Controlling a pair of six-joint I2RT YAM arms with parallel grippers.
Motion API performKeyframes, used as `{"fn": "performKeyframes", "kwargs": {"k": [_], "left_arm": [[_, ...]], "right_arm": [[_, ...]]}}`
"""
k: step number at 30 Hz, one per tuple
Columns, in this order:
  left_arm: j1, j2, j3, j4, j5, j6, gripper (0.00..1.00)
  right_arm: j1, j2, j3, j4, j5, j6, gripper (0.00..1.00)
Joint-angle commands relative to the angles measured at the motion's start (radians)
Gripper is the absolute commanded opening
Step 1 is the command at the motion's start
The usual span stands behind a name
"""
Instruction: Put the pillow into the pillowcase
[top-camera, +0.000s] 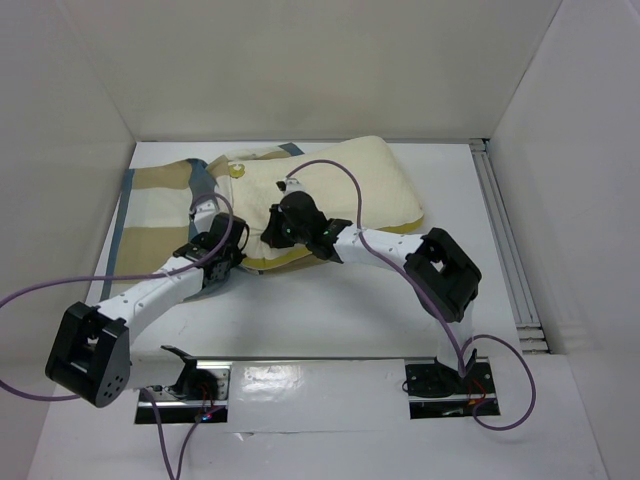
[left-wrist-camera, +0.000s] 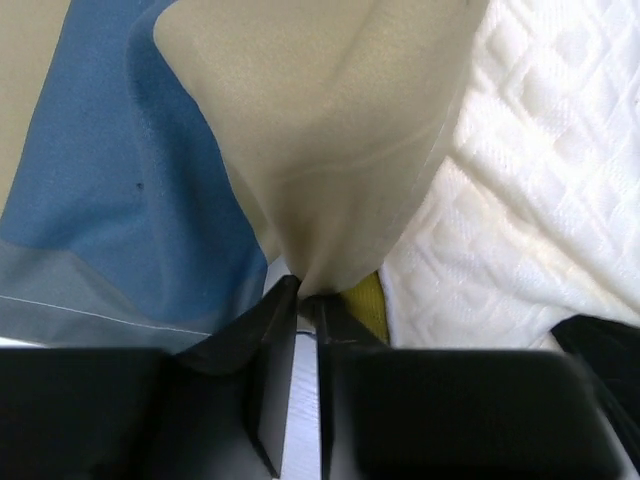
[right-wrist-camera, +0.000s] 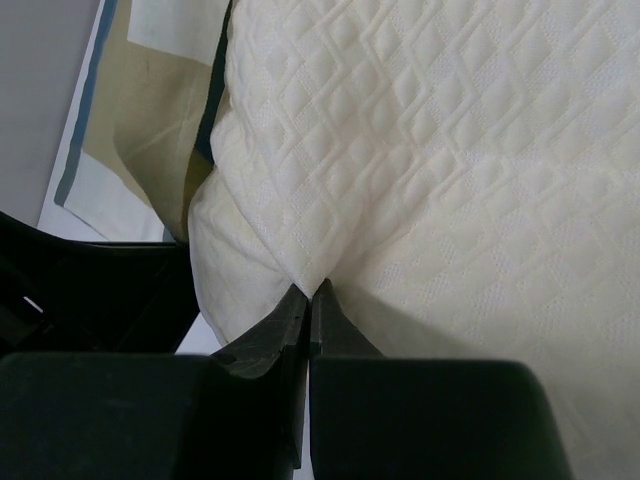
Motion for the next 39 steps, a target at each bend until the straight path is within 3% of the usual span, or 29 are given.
{"fn": "performKeyframes", "kwargs": {"k": [1,2,3,7,13,19,23,29,32,38,39], "left_arm": [[-0.001,0.006,0.0,0.045,-0.037,0.0,0.19],[-0.001,0.006,0.0,0.045,-0.037,0.0,0.13],[-0.001,0.006,0.0,0.045,-0.022,0.0,0.0],[-0.013,-0.005,0.009,0.027,0.033,0.01,0.0],[-0.07,-0.087,0.02,0.018,0.293,0.026,0.0],[-0.108,-0.129,0.0,0.027,0.416,0.024,0.0],[-0.108,-0.092,0.081,0.027,0.502,0.033,0.0],[-0.108,-0.019,0.225,-0.039,0.556,0.043,0.0],[-0.108,-0.04,0.195,-0.065,0.556,0.043,0.0],[-0.108,-0.04,0.114,-0.166,0.512,0.043,0.0],[-0.108,-0.04,0.132,-0.189,0.503,0.032,0.09]], "right_arm": [[-0.006,-0.003,0.064,0.02,-0.005,-0.003,0.0],[-0.006,-0.003,0.064,0.02,-0.005,-0.003,0.0],[-0.006,-0.003,0.064,0.02,-0.005,-0.003,0.0],[-0.006,-0.003,0.074,0.011,-0.005,-0.003,0.0],[-0.006,0.016,0.103,0.001,0.015,-0.003,0.0],[-0.017,0.048,0.179,-0.029,0.024,-0.003,0.0],[-0.017,0.048,0.248,-0.043,0.024,-0.003,0.0],[-0.017,-0.001,0.231,-0.026,0.042,0.036,0.0],[-0.037,-0.047,0.151,0.088,0.007,0.099,0.0],[-0.037,-0.027,0.105,0.129,-0.046,0.109,0.0],[-0.046,0.002,0.105,0.129,-0.06,0.109,0.0]]}}
